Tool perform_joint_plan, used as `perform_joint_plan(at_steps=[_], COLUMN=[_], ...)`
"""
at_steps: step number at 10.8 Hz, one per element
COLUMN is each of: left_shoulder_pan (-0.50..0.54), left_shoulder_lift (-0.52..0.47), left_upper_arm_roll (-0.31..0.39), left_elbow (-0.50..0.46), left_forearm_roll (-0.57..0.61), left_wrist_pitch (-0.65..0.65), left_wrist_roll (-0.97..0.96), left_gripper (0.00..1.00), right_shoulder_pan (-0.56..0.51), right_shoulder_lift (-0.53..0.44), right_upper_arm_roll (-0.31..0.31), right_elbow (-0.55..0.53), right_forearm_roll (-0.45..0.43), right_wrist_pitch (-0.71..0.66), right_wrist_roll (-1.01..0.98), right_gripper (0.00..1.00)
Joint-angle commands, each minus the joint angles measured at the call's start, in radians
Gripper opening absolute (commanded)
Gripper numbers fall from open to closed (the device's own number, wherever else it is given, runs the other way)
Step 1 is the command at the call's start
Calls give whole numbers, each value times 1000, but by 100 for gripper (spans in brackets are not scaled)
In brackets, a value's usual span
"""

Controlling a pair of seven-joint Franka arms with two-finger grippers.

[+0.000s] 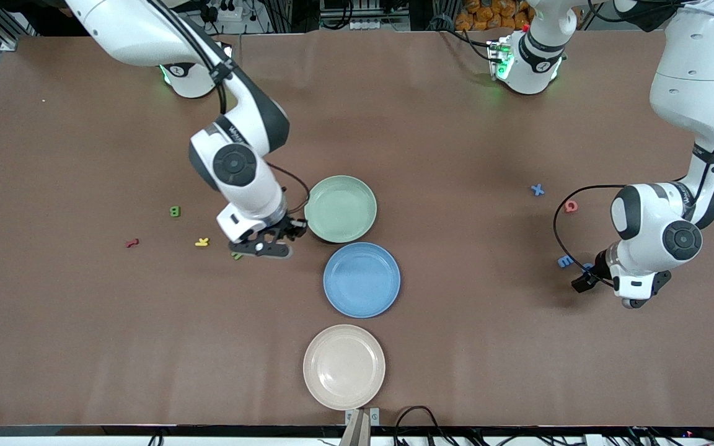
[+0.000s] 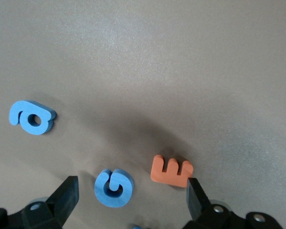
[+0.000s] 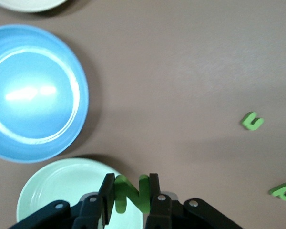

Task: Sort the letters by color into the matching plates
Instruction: 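Carry the N to the green plate while the left gripper aligns on G, then release the N on the green plate while the left gripper grasps blue G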

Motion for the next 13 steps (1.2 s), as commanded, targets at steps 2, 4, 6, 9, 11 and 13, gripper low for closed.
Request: perform_joint_plan(at_steps=[2,4,6,9,11,13], left_shoulder_pan=[4,4,15,38,37,37], left_shoulder_lift=[-13,-2,-2,-2,-2,-2], left_upper_arm_roll=[-28,-27,-26,-26,-26,-26], left_elbow=[-13,-24,-24,-21,-22,-24], left_forearm_roll=[15,15,17,18,18,19], left_wrist_pitch=[-5,-5,-5,-5,-5,-5], left_wrist_roll=[-2,21,53,101,101,101], left_gripper=[100,100,100,100,100,100], right_shoulder_pan=[95,145,177,188,189,189], right_shoulder_lift=[32,46,68,87,103,108], right_upper_arm_roll=[22,22,25,25,27,27], right_elbow=[-27,-32,-52,-92,-90,-90], right_forearm_roll=[-31,-62,-100,-116,-168,-168], right_wrist_pitch=[7,13,65,140,140,142], right_wrist_roll=[30,84,150,182,231,233], right_gripper=[0,0,0,1,14,18])
